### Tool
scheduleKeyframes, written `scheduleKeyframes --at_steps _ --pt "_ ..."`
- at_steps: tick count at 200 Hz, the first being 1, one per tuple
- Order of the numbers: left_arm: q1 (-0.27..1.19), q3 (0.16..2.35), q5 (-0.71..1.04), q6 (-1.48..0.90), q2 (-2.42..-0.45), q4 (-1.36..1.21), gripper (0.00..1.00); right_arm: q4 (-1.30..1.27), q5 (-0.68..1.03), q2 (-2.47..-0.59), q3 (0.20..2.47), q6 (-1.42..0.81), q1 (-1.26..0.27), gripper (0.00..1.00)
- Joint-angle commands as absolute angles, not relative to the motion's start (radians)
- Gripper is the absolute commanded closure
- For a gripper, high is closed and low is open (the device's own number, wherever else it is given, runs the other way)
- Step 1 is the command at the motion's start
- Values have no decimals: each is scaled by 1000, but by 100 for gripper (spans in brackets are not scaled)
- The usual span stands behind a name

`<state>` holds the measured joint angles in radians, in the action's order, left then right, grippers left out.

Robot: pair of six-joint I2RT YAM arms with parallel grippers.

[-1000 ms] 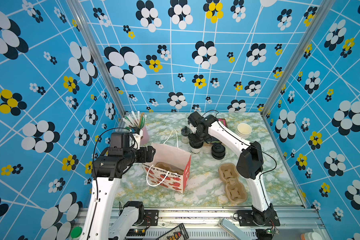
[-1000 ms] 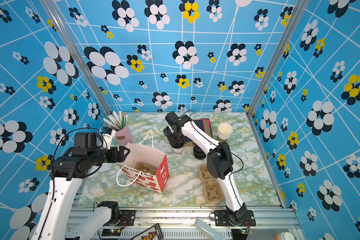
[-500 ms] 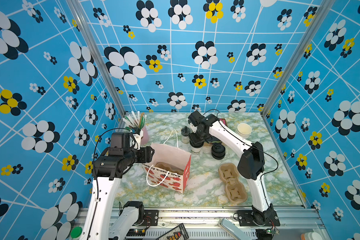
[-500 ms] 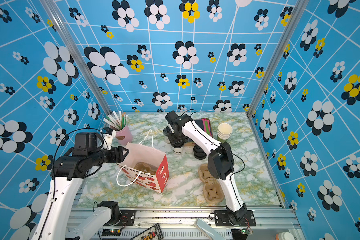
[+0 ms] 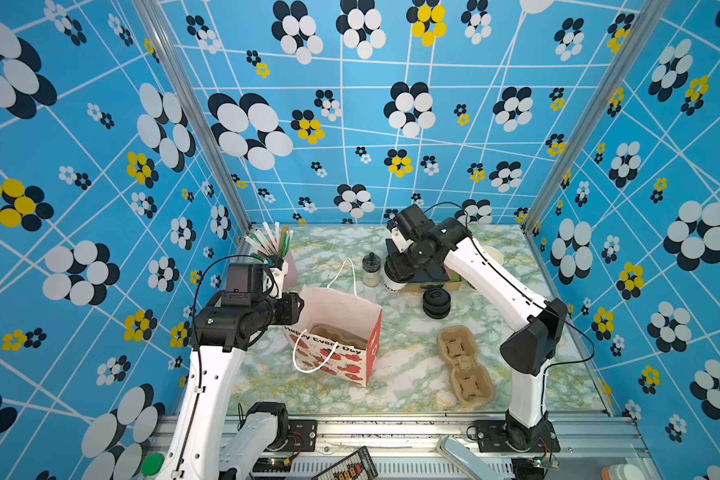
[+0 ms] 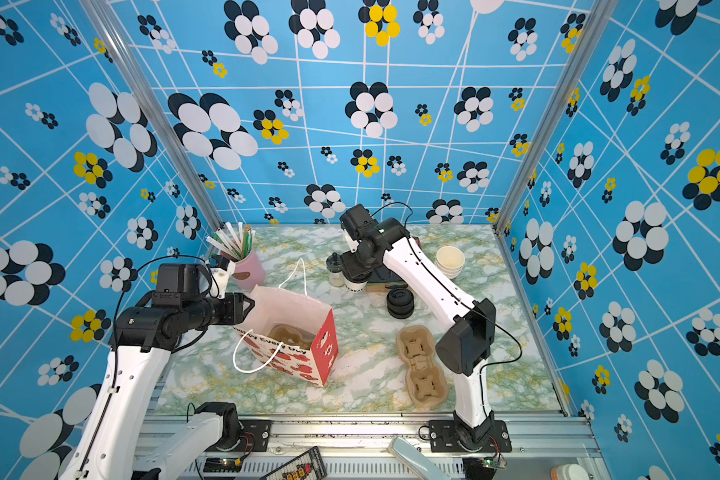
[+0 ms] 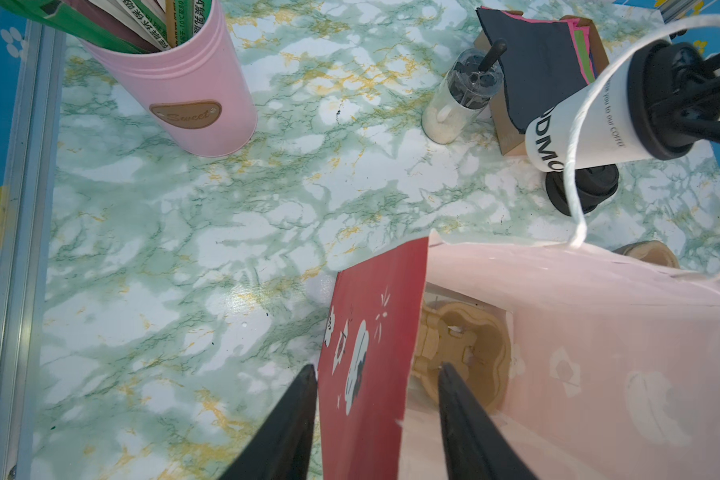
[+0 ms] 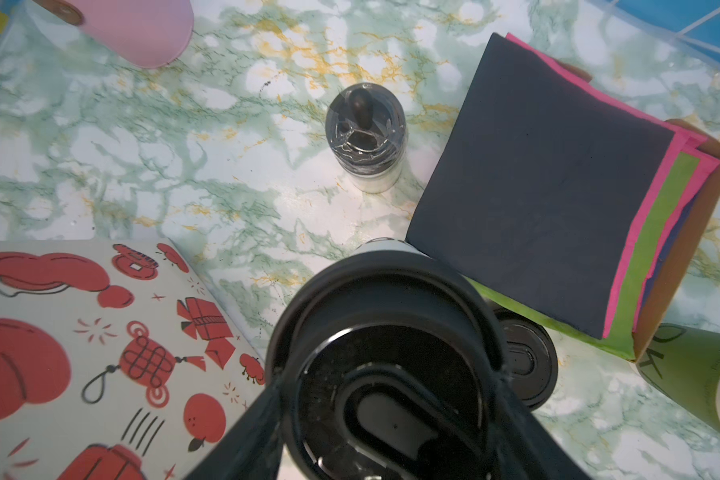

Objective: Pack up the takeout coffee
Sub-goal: 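Close the right gripper on the black lid of the coffee cup, then lift the coffee cup and carry it toward the bag opening with the right gripper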

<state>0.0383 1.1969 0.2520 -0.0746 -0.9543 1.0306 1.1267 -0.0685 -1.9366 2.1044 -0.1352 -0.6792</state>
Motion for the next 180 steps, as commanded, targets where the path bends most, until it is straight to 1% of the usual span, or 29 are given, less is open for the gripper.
scheduleKeyframes --at_steps 1,4,6,9,31,46,67,87,112,180 --pt "31 1175 236 -58 -962 1004 56 1176 -55 -1860 2106 -123 -684 34" --pt "31 1174 238 -60 -962 1004 56 1177 -54 -1853 2107 -121 -685 34" --pt "31 1172 239 -60 -962 1001 60 1178 -52 -1848 2108 -122 -686 34" --pt "31 1170 239 -61 -963 998 62 1181 -49 -1841 2108 -122 -686 34" --pt "31 1160 256 -73 -963 979 73 1193 -33 -1796 2109 -119 -692 34" --pt "31 1155 268 -82 -965 966 78 1202 -31 -1768 2109 -114 -700 34" --pt "32 1152 282 -93 -970 952 88 1218 -30 -1734 2115 -108 -714 34" --pt "31 1148 299 -105 -973 941 95 1236 -29 -1706 2128 -104 -728 34" --pt "31 1141 324 -125 -973 917 100 1261 -26 -1680 2157 -100 -753 34" --pt "31 1112 389 -195 -971 843 100 1310 -20 -1648 2237 -99 -819 34"
